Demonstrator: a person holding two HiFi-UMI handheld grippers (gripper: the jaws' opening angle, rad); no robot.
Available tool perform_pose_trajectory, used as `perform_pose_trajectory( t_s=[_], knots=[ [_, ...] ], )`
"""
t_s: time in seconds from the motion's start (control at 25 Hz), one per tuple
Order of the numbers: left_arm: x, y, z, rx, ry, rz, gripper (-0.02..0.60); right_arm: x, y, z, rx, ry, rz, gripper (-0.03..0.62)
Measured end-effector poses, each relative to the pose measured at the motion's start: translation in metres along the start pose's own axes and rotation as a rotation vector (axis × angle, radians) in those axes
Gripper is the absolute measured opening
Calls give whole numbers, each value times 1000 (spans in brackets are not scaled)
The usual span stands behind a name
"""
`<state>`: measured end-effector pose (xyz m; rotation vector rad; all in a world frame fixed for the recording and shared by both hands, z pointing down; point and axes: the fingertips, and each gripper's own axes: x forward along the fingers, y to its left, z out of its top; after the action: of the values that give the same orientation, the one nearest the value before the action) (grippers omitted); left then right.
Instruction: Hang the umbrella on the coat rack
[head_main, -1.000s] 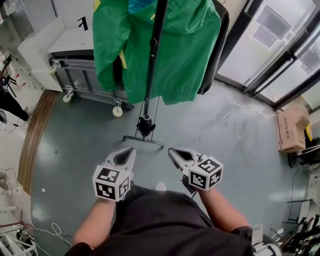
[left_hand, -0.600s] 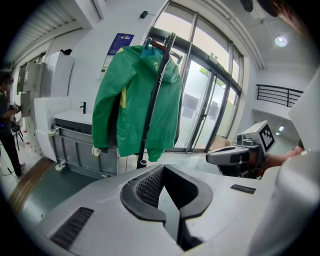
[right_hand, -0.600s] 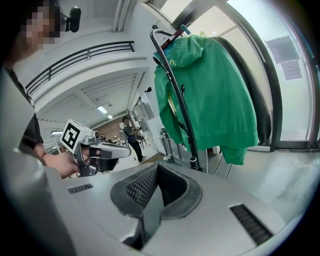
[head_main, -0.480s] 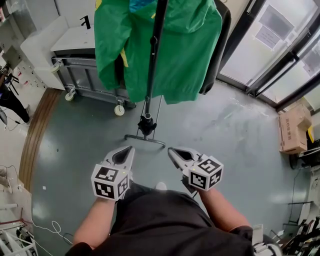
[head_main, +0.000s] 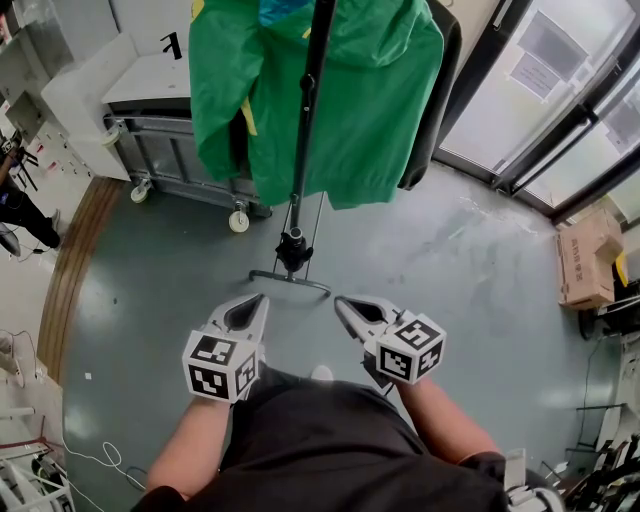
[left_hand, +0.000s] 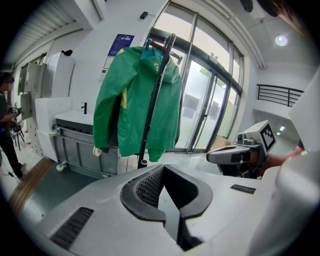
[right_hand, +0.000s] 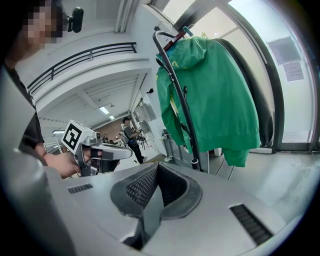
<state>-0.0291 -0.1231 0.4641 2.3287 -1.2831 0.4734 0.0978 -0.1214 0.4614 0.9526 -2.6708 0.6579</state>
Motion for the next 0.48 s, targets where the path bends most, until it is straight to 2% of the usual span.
perform_pose_trajectory(
  t_s=[0.48],
  knots=[
    [3,0,0,1,4,-2,15,5,-1,-2,-20,12,11,9]
  ],
)
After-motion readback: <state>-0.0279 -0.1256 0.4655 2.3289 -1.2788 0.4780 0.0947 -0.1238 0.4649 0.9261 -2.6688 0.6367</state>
